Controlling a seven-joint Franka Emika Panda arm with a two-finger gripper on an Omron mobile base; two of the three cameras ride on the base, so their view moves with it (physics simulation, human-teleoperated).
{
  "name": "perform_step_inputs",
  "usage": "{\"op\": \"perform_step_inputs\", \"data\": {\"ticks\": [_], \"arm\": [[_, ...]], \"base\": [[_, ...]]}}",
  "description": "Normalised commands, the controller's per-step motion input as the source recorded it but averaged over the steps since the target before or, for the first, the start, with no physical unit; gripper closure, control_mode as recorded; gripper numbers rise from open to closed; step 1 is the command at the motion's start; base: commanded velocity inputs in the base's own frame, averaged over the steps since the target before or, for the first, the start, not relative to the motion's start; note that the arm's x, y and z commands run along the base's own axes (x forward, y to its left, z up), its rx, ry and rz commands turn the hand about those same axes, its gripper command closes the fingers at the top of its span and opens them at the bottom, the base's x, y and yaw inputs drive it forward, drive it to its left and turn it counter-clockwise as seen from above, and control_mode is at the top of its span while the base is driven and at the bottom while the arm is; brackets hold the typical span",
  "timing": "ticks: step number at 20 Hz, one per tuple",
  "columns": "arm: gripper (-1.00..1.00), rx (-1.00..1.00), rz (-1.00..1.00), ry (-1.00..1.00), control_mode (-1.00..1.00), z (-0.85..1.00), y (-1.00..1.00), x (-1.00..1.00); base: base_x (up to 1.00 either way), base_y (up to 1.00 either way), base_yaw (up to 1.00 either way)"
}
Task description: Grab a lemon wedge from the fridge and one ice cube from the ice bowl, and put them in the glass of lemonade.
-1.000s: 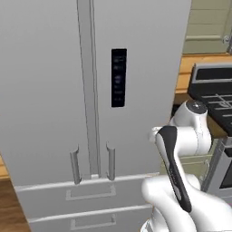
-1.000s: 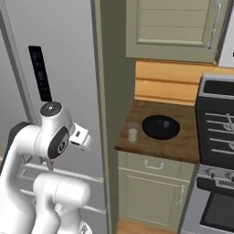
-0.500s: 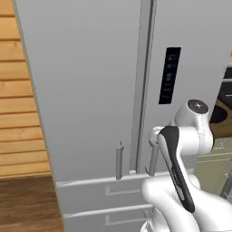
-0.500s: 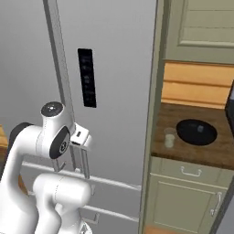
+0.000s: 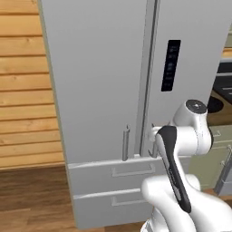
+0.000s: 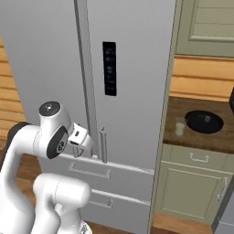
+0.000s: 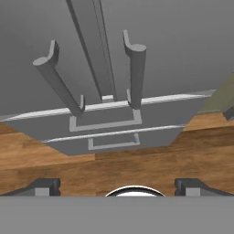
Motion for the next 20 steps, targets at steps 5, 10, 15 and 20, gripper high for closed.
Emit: {"op": "perform_step_inputs", "data": {"ticks": [5, 10, 15, 20], "arm": [[-1.0, 0.0, 0.0, 0.0, 1.0, 0.0, 0.0, 0.0], [-1.0, 0.0, 0.0, 0.0, 1.0, 0.0, 0.0, 0.0], [-1.0, 0.0, 0.0, 0.0, 1.0, 0.0, 0.0, 0.0], [-1.0, 0.0, 0.0, 0.0, 1.0, 0.0, 0.0, 0.0]], "base": [[-0.57, 0.1, -0.01], [-0.16, 0.51, -0.15], [-0.09, 0.57, -0.18], [-0.59, -0.18, -0.03]]}}
